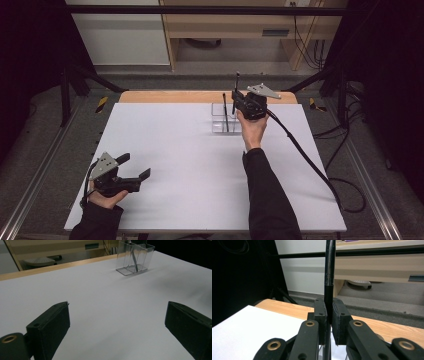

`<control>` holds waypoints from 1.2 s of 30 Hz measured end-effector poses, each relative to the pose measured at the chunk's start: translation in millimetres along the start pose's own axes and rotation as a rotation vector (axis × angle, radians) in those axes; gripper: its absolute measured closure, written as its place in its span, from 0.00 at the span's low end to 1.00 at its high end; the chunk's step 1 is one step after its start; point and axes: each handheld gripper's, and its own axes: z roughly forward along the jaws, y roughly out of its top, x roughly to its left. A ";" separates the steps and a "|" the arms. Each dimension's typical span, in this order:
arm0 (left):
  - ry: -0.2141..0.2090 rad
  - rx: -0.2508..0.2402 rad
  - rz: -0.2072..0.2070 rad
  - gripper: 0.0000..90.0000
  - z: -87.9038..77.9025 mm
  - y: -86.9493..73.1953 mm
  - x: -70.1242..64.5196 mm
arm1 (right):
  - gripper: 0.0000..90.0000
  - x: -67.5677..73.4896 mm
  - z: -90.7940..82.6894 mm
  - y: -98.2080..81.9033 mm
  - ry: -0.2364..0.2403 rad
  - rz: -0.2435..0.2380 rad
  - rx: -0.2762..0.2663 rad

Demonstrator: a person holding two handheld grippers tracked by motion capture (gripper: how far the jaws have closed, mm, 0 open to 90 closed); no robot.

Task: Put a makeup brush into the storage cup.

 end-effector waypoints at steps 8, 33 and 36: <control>-0.005 0.003 0.005 0.06 0.6 0.0 -0.9 | 0.93 -0.7 11.4 -1.8 -0.013 0.009 -0.004; -0.009 -0.003 0.007 0.06 -1.0 1.4 -1.6 | 0.93 0.1 34.7 -22.6 -0.028 -0.014 0.059; -0.009 -0.005 0.009 0.06 -1.4 1.7 -1.8 | 0.93 0.2 36.4 -25.7 -0.024 -0.017 0.072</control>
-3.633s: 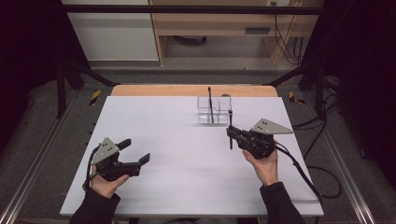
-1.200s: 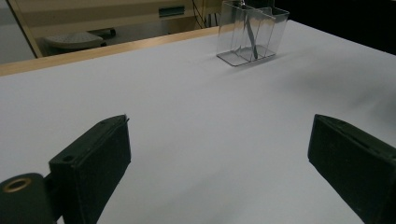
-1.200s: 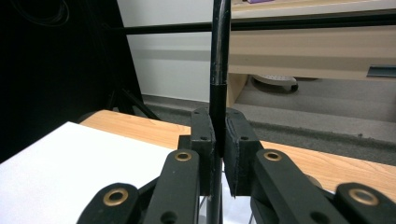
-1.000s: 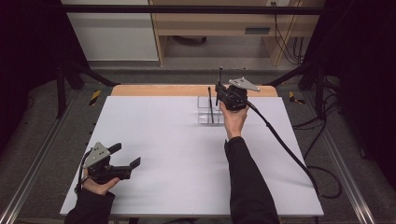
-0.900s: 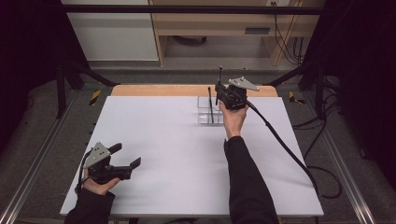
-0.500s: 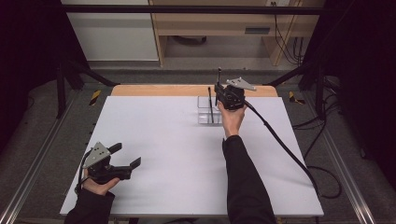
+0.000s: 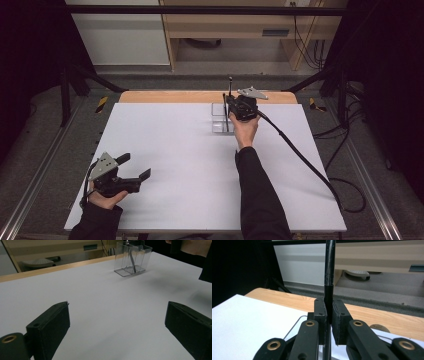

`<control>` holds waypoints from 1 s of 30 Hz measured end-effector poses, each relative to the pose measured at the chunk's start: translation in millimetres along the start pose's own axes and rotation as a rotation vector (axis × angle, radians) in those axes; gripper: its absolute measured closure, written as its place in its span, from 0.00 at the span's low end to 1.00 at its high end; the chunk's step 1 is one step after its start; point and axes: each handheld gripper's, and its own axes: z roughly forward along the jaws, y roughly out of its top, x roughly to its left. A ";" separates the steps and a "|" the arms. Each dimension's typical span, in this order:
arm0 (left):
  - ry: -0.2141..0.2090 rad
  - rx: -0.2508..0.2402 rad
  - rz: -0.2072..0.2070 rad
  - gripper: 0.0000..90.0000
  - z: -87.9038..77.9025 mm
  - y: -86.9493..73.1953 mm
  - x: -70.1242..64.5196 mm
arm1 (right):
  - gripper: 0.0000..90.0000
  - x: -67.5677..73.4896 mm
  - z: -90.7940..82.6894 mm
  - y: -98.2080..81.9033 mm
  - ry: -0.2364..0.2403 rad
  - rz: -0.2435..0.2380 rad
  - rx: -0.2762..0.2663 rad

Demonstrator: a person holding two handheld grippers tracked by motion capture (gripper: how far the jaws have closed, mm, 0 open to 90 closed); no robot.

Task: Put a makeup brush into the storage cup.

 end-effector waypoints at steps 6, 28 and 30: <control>0.000 0.000 -0.003 0.06 0.0 -0.3 0.2 | 0.93 -0.3 1.6 -3.8 0.005 0.014 0.014; -0.007 -0.014 0.004 0.06 -1.1 -0.1 0.1 | 0.88 -8.0 6.4 -18.7 0.010 0.013 0.110; -0.006 -0.014 0.005 0.06 -1.2 -0.2 0.3 | 0.85 -8.3 5.4 -18.5 0.004 0.000 0.117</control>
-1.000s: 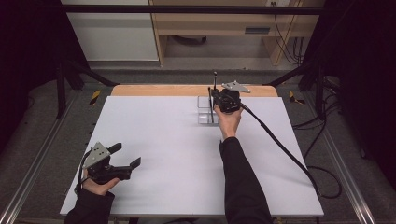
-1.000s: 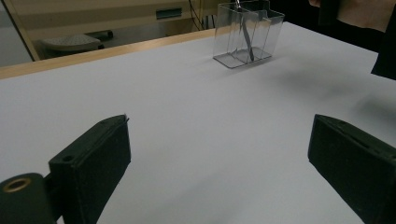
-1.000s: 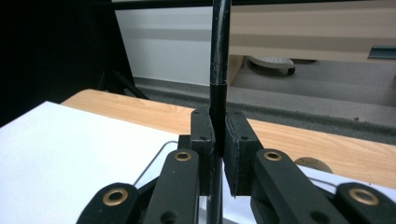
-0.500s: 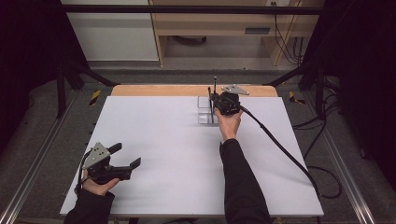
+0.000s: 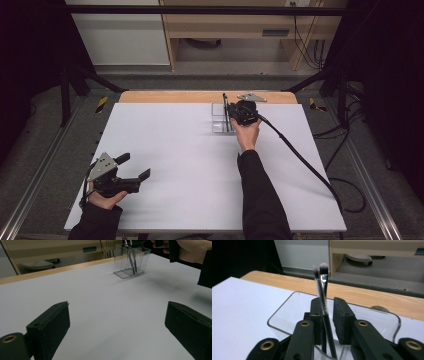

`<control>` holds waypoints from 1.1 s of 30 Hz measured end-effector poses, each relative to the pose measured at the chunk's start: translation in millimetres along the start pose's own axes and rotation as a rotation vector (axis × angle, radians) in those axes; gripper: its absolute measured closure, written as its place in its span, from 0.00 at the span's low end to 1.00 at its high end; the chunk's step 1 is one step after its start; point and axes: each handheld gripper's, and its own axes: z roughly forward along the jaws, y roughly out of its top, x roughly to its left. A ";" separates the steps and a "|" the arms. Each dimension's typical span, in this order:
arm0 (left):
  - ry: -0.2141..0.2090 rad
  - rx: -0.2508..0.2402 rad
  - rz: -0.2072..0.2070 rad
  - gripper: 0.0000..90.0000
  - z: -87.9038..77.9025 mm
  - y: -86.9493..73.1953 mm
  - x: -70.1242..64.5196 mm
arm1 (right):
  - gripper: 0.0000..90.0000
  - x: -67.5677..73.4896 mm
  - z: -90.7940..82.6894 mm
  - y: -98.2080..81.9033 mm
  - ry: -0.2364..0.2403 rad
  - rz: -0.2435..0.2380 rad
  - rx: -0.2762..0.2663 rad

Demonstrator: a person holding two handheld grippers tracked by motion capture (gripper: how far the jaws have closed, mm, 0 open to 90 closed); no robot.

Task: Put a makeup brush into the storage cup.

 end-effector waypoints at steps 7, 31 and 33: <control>0.003 -0.010 -0.002 0.06 -0.6 0.6 0.0 | 0.75 -1.6 -15.0 1.3 0.021 -0.005 0.025; 0.004 -0.010 -0.012 0.06 -0.4 -0.7 1.4 | 0.14 6.0 -93.8 -11.6 0.208 -0.056 0.015; 0.003 -0.009 -0.011 0.06 -0.5 -0.6 1.4 | 0.13 7.0 -100.2 -13.9 0.206 -0.069 0.014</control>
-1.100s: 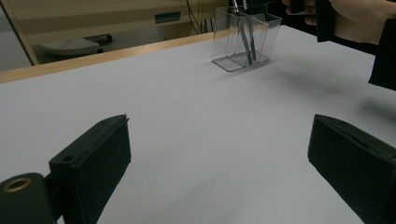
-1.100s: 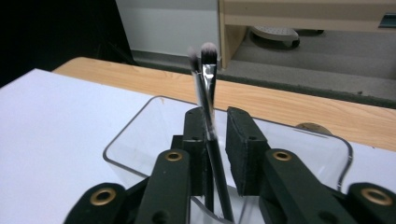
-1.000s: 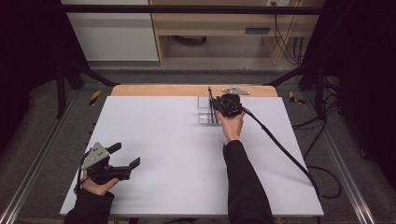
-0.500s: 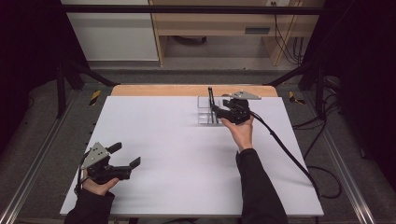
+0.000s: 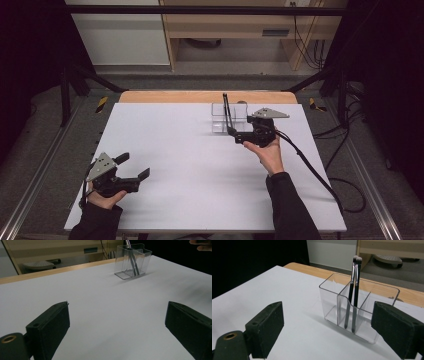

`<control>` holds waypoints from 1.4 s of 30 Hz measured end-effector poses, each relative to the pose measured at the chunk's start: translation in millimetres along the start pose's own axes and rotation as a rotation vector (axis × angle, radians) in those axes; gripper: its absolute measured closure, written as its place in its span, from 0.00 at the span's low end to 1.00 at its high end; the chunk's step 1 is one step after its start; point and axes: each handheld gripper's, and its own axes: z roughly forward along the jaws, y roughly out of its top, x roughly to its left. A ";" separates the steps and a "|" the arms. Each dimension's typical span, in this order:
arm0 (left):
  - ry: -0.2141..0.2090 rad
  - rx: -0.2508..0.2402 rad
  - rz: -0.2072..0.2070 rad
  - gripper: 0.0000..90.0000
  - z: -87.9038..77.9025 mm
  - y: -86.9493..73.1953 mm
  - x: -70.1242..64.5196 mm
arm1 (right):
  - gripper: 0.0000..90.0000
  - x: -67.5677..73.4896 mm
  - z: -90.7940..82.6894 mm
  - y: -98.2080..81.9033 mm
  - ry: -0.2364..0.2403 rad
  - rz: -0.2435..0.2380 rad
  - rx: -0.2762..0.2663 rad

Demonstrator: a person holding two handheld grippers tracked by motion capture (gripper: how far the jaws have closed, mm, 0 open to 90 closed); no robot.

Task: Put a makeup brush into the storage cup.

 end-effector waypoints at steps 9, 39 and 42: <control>0.002 0.007 -0.003 0.06 -0.1 -0.6 1.1 | 0.10 7.2 -26.8 -9.8 0.011 -0.041 -0.039; 0.005 0.001 -0.014 0.05 -1.6 -1.4 3.0 | 0.03 2.3 -88.0 -54.9 -0.038 -0.034 -0.069; 0.007 0.003 -0.014 0.05 -1.5 -1.6 3.3 | 0.03 0.1 -91.8 -59.2 -0.045 -0.020 -0.072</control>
